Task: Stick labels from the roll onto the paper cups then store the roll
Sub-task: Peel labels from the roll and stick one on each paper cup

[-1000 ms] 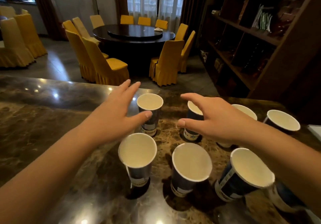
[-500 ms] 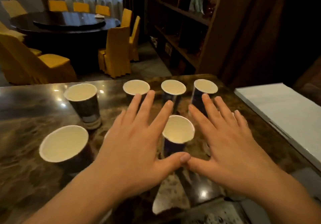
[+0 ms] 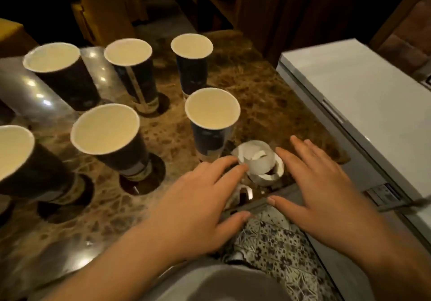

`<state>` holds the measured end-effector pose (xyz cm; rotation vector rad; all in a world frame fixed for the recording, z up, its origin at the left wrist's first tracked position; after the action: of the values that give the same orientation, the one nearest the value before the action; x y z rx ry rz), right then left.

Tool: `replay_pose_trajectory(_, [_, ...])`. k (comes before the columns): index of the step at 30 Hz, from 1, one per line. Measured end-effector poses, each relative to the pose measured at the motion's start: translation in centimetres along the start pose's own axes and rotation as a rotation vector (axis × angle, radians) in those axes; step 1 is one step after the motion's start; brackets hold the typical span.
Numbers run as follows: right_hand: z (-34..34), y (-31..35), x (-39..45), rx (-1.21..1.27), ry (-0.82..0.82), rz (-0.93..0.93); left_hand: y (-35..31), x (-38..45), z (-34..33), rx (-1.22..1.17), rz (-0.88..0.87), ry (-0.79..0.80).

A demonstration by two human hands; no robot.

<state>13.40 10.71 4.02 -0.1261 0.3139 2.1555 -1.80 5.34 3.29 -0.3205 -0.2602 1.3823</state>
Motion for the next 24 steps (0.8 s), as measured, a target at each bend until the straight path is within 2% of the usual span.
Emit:
replay_pose_trajectory(5, [-2.5, -3.9, 1.6, 0.055, 0.013, 0.112, -1.0, 3.4, -4.4, -0.016, 0.099, -0.008])
replay_pose_trajectory(9, [-3.1, -4.9, 3.3, 0.131, -0.103, 0.266, -1.6, 5.7, -5.5, -0.21, 0.247, -0.146])
replay_pose_trajectory(14, [-2.8, -5.9, 5.2, 0.159, -0.225, 0.351, -1.4, 6.7, -5.6, -0.22, 0.375, -0.279])
replay_pose_trajectory(17, [-2.1, -6.4, 5.3, 0.302, -0.334, 0.378, -1.3, 6.5, -5.4, -0.368, 0.378, -0.296])
replay_pose_trajectory(20, [-0.8, -5.9, 4.7, 0.398, -0.48, 0.492, -1.3, 6.5, -5.0, -0.437, 0.376, -0.273])
replay_pose_trajectory(24, [-1.8, -4.6, 6.2, 0.285, -0.292, 0.667, -2.2, 6.9, -4.6, -0.394, 0.266, -0.228])
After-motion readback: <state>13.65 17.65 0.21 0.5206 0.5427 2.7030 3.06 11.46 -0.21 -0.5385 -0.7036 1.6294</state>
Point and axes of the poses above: each hand's wrist, its own x-axis towards the middle knuckle, its own z-axis out of the back of the hand, y = z × x, the point moved 8 cm from there along x, towards the middle knuckle, and after that the axes turned 9 degrees about z, right-handed, at the moved point
